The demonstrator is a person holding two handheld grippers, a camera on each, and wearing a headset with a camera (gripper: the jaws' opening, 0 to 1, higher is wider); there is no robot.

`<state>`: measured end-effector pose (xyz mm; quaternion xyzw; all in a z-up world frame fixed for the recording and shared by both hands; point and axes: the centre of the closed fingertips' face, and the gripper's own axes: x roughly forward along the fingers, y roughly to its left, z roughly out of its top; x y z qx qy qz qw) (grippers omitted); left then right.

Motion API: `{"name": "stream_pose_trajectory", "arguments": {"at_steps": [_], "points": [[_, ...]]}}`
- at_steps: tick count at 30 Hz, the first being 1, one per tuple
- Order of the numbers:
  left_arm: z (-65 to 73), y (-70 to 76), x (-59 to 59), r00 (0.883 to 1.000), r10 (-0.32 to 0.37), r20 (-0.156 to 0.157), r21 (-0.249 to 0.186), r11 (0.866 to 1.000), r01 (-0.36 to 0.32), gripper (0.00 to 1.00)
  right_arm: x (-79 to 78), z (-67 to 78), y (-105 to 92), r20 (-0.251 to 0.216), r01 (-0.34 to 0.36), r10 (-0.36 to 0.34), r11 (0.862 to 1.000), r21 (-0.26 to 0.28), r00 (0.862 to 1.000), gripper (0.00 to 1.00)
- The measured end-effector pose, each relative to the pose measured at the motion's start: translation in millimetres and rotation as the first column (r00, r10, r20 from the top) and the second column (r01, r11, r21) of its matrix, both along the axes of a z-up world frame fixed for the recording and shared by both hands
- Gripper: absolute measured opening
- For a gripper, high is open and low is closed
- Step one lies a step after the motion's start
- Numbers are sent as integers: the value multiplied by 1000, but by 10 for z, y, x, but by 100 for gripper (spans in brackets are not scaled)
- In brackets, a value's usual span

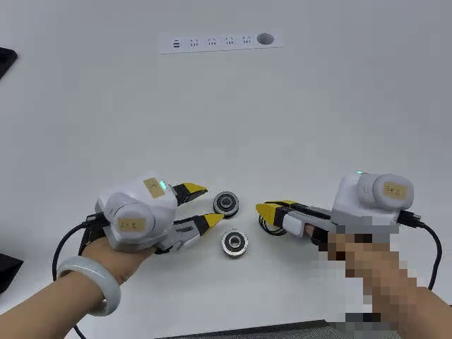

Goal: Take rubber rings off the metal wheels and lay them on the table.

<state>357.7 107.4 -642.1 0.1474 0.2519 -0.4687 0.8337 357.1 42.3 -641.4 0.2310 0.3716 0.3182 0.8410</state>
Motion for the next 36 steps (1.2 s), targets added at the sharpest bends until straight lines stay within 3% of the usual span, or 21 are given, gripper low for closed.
{"name": "stream_pose_trajectory", "arguments": {"at_steps": [13, 28, 36], "points": [[-23, -144, -11, 999, -31, -4, 5, 999, 31, 25, 39, -52, 142, -12, -31, 31, 999, 11, 999, 15], [-89, -208, 24, 998, -57, -3, 44, 997, 58, 19, 72, -65, 191, -25, -27, 28, 999, 32, 999, 15], [-92, -222, 35, 998, -59, -8, 37, 998, 59, 16, 91, -130, 233, -48, -26, 28, 998, 50, 998, 16]]}}
